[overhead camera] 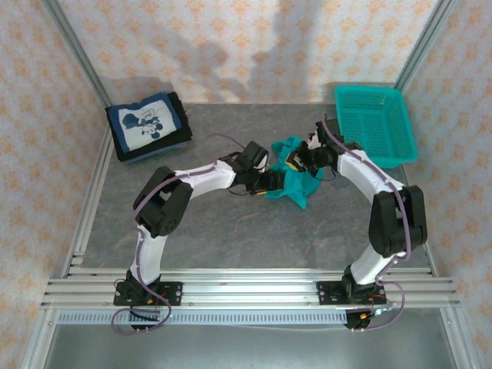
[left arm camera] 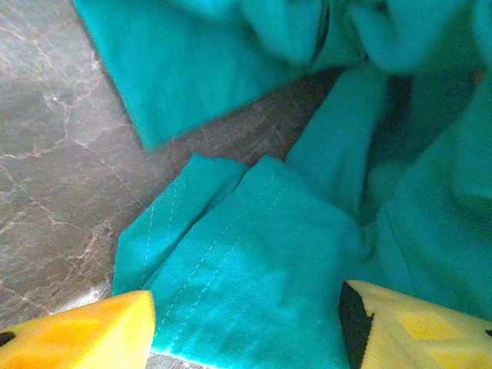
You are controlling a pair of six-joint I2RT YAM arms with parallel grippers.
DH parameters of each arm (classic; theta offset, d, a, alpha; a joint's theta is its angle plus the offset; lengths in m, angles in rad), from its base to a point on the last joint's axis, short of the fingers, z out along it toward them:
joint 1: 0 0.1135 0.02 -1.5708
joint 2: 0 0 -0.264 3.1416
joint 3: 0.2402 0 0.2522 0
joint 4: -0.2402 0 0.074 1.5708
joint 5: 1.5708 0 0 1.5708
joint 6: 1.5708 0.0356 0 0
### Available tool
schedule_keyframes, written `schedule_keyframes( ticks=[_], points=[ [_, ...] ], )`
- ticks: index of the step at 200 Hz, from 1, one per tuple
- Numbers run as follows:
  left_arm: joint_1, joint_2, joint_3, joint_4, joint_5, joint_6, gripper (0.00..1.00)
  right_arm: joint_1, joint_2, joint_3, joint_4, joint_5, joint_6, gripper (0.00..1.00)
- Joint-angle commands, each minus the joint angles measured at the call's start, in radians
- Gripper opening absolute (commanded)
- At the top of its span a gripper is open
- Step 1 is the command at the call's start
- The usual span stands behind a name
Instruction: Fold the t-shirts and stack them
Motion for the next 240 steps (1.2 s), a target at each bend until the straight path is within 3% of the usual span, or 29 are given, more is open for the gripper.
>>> schedule_keyframes(
  ticks=[1,32,49,71,99,140,240],
  points=[
    [-0.013,0.058,0.056,-0.06,-0.055,0.019,0.65,-0.006,0.027,0.054,0.037,-0.034,0.038,0.07],
    [-0.057,0.178,0.229,-0.234,-0.127,0.077,0.63,-0.012,0.014,0.058,0.022,-0.034,0.033,0.13],
    [-0.059,0.2,0.246,-0.258,-0.157,0.067,0.58,-0.018,0.0,0.065,-0.003,-0.042,0.018,0.29],
    [-0.068,0.221,0.28,-0.268,-0.165,0.067,0.31,-0.03,-0.043,0.071,-0.068,-0.003,-0.018,0.52],
    [-0.07,0.198,0.277,-0.295,-0.172,0.083,0.01,-0.077,-0.106,0.094,-0.279,0.172,-0.127,0.65],
    [-0.032,0.009,0.126,-0.21,-0.168,0.045,0.0,-0.132,-0.117,0.056,-0.354,0.353,-0.172,0.67],
    [0.018,-0.353,0.006,-0.223,-0.159,0.007,0.0,-0.117,0.134,-0.005,-0.145,0.414,-0.107,0.51]
  ],
)
